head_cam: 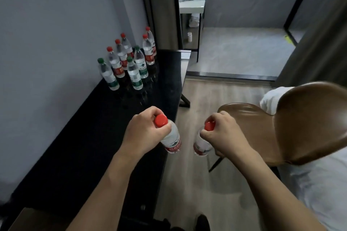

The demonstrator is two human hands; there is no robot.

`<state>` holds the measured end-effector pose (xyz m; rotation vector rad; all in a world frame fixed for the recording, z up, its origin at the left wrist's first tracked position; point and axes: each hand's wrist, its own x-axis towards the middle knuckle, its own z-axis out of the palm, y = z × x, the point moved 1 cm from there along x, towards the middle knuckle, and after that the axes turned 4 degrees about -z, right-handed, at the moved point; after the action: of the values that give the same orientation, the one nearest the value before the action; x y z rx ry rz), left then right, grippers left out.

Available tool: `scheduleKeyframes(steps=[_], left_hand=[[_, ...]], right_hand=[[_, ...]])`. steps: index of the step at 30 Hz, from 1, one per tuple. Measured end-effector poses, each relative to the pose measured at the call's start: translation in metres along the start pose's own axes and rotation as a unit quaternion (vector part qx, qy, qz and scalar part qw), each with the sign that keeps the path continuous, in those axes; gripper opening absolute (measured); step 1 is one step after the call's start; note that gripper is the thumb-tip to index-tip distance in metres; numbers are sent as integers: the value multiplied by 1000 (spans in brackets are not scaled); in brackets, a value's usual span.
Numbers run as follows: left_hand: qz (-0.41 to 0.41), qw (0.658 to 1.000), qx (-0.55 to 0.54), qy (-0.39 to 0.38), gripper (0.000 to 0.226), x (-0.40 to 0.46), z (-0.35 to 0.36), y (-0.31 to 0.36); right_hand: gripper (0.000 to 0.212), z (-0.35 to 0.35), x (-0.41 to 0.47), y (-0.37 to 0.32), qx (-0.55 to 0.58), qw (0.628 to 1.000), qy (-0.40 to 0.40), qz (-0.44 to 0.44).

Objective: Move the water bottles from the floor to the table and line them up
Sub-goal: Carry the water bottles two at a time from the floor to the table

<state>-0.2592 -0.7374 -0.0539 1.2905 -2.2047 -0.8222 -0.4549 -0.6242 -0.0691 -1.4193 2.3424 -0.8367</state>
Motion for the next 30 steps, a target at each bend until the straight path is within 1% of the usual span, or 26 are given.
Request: scheduleKeyframes(steps=[7, 11, 15, 19, 24, 27, 30], left_hand=[[-18, 998, -39, 36, 16, 96, 13, 2], [-49, 998, -16, 35, 17, 153, 24, -19], [-88, 995, -20, 40, 18, 217, 29, -48], [-116, 991, -27, 63, 21, 268, 23, -67], [-161, 980, -30, 117, 22, 300, -5, -88], [-190, 969, -30, 156, 24, 306, -26, -105], [-229, 955, -10, 185, 25, 303, -43, -125]], right_hand=[[18, -8, 123, 12, 1, 999, -5, -33], [15, 12, 196, 15, -1, 999, -28, -42], [16, 42, 267, 6, -10, 995, -73, -63], [15, 59, 328, -16, -32, 988, -109, -107], [13, 82, 389, -55, -36, 977, -141, -157], [15, 105, 416, -83, -34, 962, -183, -198], [17, 131, 437, -115, -24, 940, -236, -247]])
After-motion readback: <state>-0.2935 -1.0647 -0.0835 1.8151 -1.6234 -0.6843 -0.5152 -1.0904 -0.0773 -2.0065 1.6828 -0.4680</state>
